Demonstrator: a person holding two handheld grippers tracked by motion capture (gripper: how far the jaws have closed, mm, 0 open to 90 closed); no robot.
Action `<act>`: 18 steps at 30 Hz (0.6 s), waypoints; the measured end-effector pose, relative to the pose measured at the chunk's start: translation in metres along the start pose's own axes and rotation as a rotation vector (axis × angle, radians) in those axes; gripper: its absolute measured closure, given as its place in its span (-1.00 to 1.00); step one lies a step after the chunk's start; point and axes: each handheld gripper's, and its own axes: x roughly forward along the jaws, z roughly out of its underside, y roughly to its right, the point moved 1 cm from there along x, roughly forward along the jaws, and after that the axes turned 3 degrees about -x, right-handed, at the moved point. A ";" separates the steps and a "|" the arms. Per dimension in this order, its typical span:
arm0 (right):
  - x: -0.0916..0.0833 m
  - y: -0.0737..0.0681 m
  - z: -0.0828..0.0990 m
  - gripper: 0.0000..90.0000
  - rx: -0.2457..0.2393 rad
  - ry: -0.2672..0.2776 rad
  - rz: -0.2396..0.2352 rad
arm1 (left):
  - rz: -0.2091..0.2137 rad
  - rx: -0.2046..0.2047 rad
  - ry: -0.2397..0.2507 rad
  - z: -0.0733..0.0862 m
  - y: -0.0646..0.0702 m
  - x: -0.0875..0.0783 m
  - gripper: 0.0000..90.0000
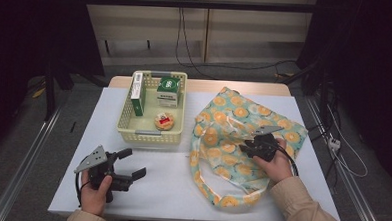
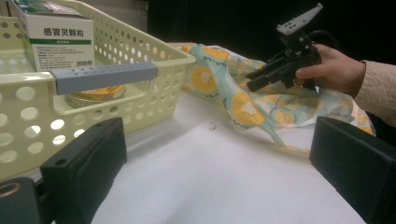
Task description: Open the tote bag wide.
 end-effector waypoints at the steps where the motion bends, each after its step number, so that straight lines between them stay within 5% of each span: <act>1: 0.000 0.000 -0.001 0.68 -0.001 -0.001 0.006 | -0.001 -0.001 0.002 0.000 0.000 0.000 -0.92; 5: 0.001 0.002 -0.004 0.97 -0.004 -0.016 0.015 | 0.000 0.002 0.002 -0.001 0.000 0.000 -0.92; 8: -0.002 0.003 -0.008 1.00 0.014 -0.029 0.003 | -0.003 -0.001 0.005 -0.001 0.000 0.000 -0.92; 18: -0.041 0.017 -0.043 1.00 0.056 0.051 -0.012 | 0.012 -0.005 0.007 -0.004 0.004 0.004 -0.92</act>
